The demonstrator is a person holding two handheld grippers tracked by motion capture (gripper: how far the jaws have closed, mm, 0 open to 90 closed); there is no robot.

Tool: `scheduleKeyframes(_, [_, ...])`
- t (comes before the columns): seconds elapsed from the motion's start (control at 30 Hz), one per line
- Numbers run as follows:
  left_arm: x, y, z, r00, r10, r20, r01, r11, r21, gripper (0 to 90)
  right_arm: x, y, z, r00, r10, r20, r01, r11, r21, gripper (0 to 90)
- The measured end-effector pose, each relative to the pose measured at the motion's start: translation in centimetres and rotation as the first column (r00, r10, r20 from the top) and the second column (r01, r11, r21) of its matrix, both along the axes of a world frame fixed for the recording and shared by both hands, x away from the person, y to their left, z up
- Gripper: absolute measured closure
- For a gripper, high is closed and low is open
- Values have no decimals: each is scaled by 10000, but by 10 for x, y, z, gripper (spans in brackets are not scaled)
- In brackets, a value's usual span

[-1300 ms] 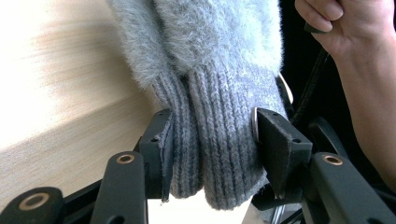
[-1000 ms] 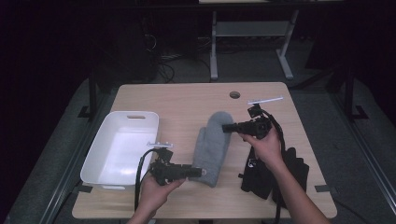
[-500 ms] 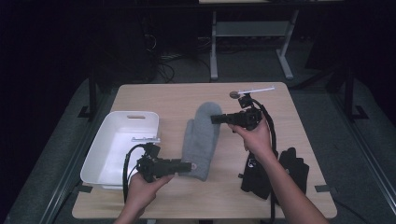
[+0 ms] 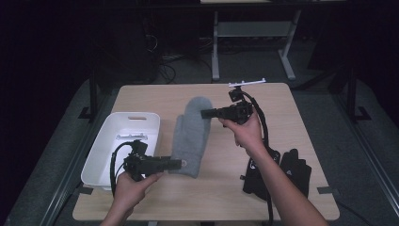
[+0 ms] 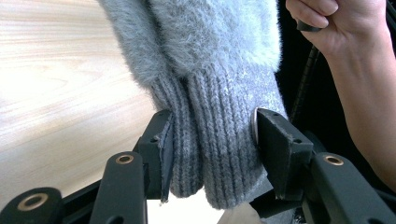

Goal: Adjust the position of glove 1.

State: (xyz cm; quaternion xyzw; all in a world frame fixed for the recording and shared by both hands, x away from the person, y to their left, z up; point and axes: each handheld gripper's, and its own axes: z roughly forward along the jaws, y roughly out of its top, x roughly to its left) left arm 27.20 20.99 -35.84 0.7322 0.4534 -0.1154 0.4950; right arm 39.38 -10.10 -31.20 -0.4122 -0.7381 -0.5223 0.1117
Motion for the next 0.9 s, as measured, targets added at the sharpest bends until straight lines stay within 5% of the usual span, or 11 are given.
scheduleKeyframes(0.9, [-6, 47, 23, 9968, 760, 261, -755, 9970, -184, 495, 13, 54, 21, 9989, 460, 63, -462, 9982, 382, 785])
